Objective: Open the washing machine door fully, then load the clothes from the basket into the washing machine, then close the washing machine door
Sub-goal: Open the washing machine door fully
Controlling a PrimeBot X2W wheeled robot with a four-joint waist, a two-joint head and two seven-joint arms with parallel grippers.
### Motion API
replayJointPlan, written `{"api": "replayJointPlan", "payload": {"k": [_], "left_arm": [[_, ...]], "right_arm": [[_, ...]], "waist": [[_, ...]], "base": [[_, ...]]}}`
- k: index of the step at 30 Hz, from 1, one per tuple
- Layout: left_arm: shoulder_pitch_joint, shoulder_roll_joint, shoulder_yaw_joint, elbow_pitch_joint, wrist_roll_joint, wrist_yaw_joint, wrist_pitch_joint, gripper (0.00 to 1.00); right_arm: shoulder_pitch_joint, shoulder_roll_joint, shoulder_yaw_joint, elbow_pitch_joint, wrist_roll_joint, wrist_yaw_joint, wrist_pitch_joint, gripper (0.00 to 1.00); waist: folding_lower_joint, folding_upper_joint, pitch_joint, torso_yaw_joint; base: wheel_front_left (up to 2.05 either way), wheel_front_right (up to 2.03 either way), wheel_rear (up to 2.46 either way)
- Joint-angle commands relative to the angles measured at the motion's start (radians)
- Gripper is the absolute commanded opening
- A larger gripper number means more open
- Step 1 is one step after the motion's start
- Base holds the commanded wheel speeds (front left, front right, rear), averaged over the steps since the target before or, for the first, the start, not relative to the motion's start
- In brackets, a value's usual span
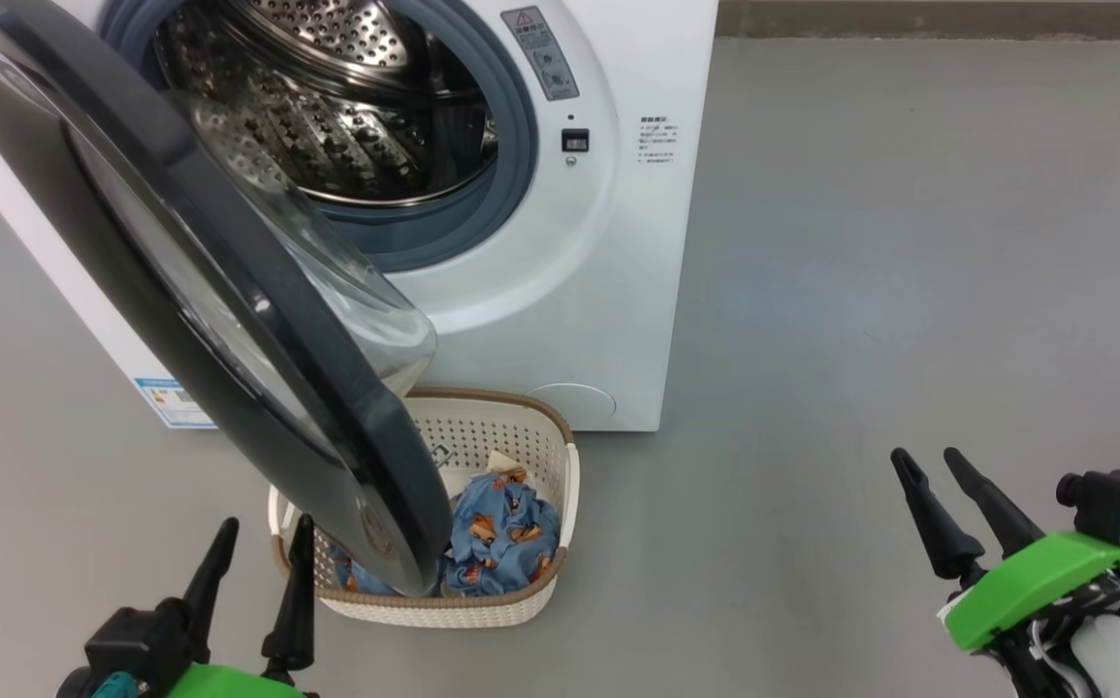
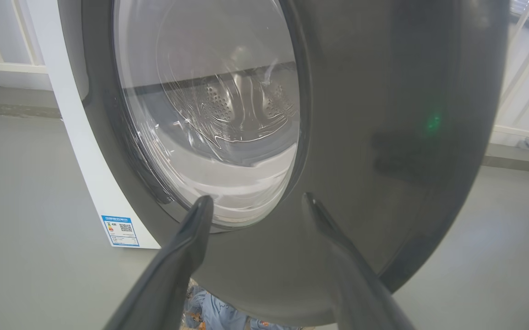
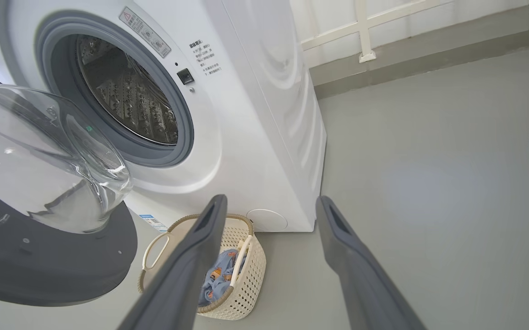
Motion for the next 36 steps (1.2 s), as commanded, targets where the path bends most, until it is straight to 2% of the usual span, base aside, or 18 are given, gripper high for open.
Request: {"api": "replayJointPlan", "payload": {"k": [1,5,9,26,28,36], "left_arm": [[-0.020,0.014,0.039,-0.025,-0.003,-0.001,-0.006,1.00],[-0.020,0.013,0.040,-0.027,-0.002,-0.001,-0.006,1.00],[-0.026,0.014,0.040,-0.029,-0.001,-0.001,-0.006,1.00],[-0.045,0.013,0.054,-0.024,-0.005,-0.001,-0.006,1.00],[-0.045,0.008,0.071,-0.024,-0.008,-0.001,-0.006,0.00],[-0.051,-0.015,0.179,-0.061,-0.001,-0.001,-0.006,0.00]], "right_arm": [[0.029,-0.001,-0.022,-0.034,-0.060,0.002,-0.012,1.00],[0.082,0.051,-0.123,-0.083,-0.186,0.002,-0.012,1.00],[0.120,0.088,-0.174,-0.097,-0.239,0.002,-0.012,1.00],[0.144,0.124,-0.187,-0.069,-0.309,0.002,-0.012,1.00],[0.146,0.125,-0.194,-0.075,-0.317,0.002,-0.012,1.00],[0.158,0.130,-0.229,-0.103,-0.348,0.002,-0.012,1.00]], "waist": [[0.0000,0.0000,0.002,0.001],[0.0000,0.0000,0.005,0.004],[0.0000,0.0000,0.014,0.006],[0.0000,0.0000,0.029,0.002],[0.0000,0.0000,0.026,0.003],[0.0000,0.0000,0.022,0.007]], "base": [[0.00,0.00,0.00],[0.00,0.00,0.00],[0.00,0.00,0.00],[0.00,0.00,0.00],[0.00,0.00,0.00],[0.00,0.00,0.00]]}}
